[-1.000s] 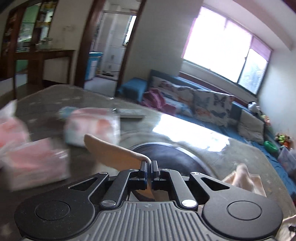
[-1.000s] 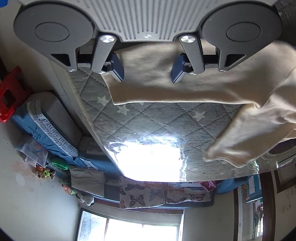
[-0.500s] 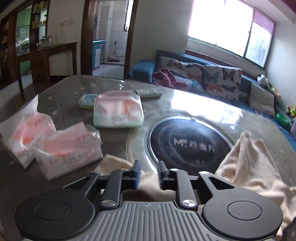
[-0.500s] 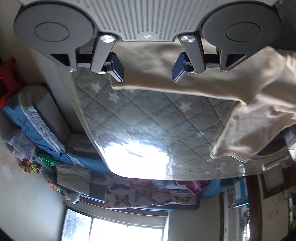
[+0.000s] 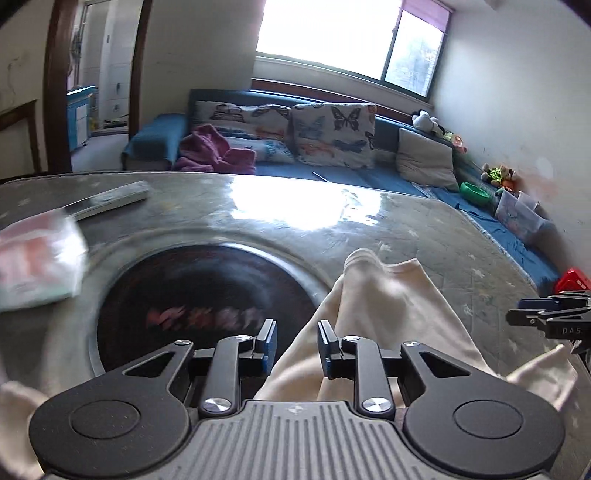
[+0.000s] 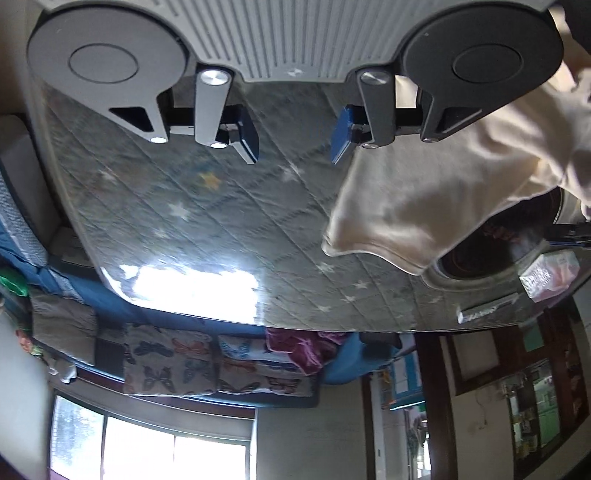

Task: Fold clothes

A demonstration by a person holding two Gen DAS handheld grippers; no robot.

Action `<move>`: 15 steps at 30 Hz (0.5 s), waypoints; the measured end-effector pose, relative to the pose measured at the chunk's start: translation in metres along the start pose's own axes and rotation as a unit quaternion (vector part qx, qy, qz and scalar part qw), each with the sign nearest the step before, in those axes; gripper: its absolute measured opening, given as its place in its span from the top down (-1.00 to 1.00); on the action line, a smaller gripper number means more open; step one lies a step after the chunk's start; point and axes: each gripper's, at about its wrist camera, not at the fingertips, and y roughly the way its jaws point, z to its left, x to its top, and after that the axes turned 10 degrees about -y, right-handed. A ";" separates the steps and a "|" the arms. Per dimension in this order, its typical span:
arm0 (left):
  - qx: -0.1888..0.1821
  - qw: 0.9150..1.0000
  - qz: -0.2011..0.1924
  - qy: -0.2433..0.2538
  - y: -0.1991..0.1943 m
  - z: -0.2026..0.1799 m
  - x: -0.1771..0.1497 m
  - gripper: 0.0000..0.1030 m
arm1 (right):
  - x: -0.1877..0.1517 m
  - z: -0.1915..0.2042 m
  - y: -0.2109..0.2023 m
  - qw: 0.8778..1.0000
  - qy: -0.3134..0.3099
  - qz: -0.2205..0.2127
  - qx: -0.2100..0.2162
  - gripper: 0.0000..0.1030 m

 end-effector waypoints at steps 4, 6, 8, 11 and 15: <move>0.005 1.000 0.012 0.017 0.038 -0.010 0.008 0.55 | 0.015 0.008 0.025 1.000 -0.004 -0.002 0.021 0.24; 0.014 0.999 0.023 0.025 0.055 -0.012 0.009 0.55 | 0.020 0.009 0.034 1.000 -0.004 -0.004 0.025 0.25; 0.019 0.999 0.035 0.028 0.068 -0.011 0.011 0.55 | 0.027 0.008 0.047 1.000 0.004 -0.004 0.030 0.28; 0.023 0.999 0.039 0.027 0.081 -0.009 0.011 0.56 | 0.033 0.006 0.060 0.999 0.014 -0.005 0.030 0.33; 0.013 0.998 0.045 0.040 0.089 -0.012 0.009 0.57 | 0.040 0.001 0.081 0.999 0.029 -0.004 0.028 0.33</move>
